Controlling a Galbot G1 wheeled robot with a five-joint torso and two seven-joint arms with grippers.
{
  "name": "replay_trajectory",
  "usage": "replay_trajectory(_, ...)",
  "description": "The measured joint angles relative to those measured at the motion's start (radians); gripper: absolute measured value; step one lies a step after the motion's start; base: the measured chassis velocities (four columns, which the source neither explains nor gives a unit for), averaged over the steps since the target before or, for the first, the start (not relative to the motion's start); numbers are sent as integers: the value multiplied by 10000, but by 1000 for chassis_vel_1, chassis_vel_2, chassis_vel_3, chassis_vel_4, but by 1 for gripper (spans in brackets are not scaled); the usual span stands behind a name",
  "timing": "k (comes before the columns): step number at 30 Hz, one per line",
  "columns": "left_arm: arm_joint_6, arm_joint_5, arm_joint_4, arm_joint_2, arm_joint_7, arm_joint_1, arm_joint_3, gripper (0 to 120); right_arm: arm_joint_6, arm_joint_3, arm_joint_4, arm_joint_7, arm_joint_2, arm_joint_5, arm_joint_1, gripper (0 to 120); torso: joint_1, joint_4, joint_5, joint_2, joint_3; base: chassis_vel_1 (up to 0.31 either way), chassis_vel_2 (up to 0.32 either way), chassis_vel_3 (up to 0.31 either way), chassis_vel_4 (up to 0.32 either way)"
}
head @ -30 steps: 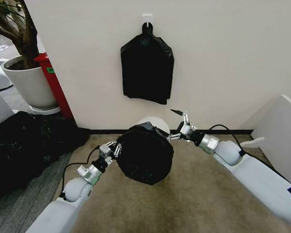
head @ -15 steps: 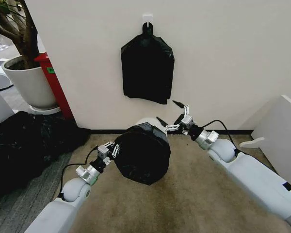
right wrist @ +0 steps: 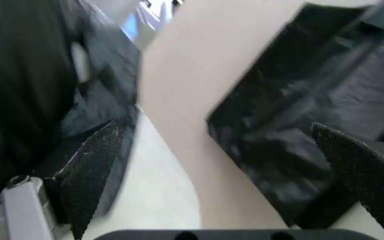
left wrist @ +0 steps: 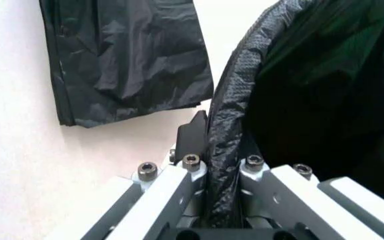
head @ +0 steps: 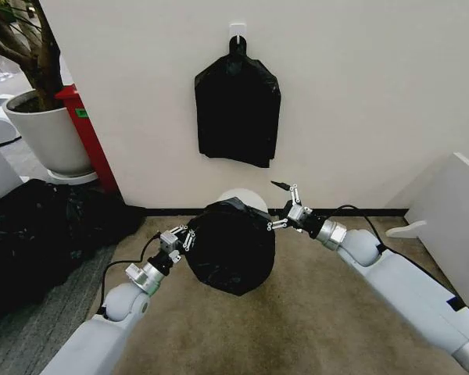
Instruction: Place the garbage bag over the trash bin.
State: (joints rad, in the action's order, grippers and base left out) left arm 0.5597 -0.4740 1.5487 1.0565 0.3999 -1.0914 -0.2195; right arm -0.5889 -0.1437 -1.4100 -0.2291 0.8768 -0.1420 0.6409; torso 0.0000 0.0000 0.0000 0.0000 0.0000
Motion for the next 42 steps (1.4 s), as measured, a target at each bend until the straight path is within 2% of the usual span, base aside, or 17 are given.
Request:
replay_trajectory(7, 1, -3, 108, -2, -7, -185, -134, 1, 123, 73, 0, 882, -6, 325, 7, 100, 0, 0, 0, 0, 0, 0, 0, 0, 0)
replay_trajectory(15, -107, -34, 232, 109, -198, -367, -204, 1, 901, 141, -16, 3316, 164, 1257, 193, 100, 0, -2, 0, 0, 0, 0, 0, 0, 0)
replay_trajectory(17, -499, -83, 333, 163, -700, -449, -205, 1, 1092, 141, -317, 4280, 304, 1284, 293, 100, 0, -3, 1, 0, 0, 0, 0, 0, 0)
replay_trajectory(19, -1579, -137, 513, 283, -2044, -596, -116, 1, 1269, 144, -1149, 5427, 538, 1075, 487, 100, 0, 1, 1, 0, 0, 0, 0, 0, 0)
replay_trajectory(20, -2157, -264, 596, 347, -2620, -650, -59, 1, 1324, 159, -1577, 5686, 611, 985, 590, 100, 0, 3, 1, 0, 0, 0, 0, 0, 0)
replay_trajectory(21, -2157, -264, 596, 347, -2620, -650, -59, 1, 1324, 159, -1577, 5686, 611, 985, 590, 100, 0, 3, 1, 0, 0, 0, 0, 0, 0)
replay_trajectory(23, -3185, -739, 793, 479, -3503, -730, 23, 1, 1348, 195, -2126, 5883, 708, 958, 764, 100, 0, 4, -7, 0, 0, 0, 0, 0, 0)
replay_trajectory(24, -4306, -1600, 1068, 659, -4409, -747, 65, 1, 1342, 208, -2585, 5940, 829, 1038, 966, 100, 0, 4, -4, 0, 0, 0, 0, 0, 0)
replay_trajectory(25, -4941, -2479, 1209, 829, -5028, -687, 62, 1, 1301, 209, -2900, 5947, 941, 1225, 1203, 100, -1, 4, -1, 1, -1, 0, 0, 0, 0)
replay_trajectory(27, -5569, -3606, 1277, 1114, -5905, -445, 12, 1, 1138, 223, -3129, 5937, 1129, 1693, 1631, 100, -1, 0, -3, 1, -1, 0, 0, 0, 0)
replay_trajectory(28, -5569, -3606, 1277, 1114, -5905, -445, 12, 1, 1138, 223, -3129, 5937, 1129, 1693, 1631, 100, -1, 0, -3, 1, -1, 0, 0, 0, 0)
replay_trajectory(31, -6250, -4777, 1321, 1591, -7016, -82, -242, 1, 659, 331, -3094, 5750, 1382, 2447, 2191, 100, -1, -3, 1, 1, 0, 0, 0, 0, 0)
replay_trajectory(34, -7289, -6211, 1561, 2309, -8236, 206, -878, 1, -270, 457, -2730, 5143, 1583, 3120, 2804, 100, -1, -2, 2, 1, 0, 0, 0, 0, 0)
replay_trajectory(42, -7836, -6741, 1722, 2869, -8899, 145, -1108, 1, -578, 701, -2382, 5034, 1766, 3709, 3210, 100, -1, 1, 0, 1, 0, 0, 0, 0, 0)
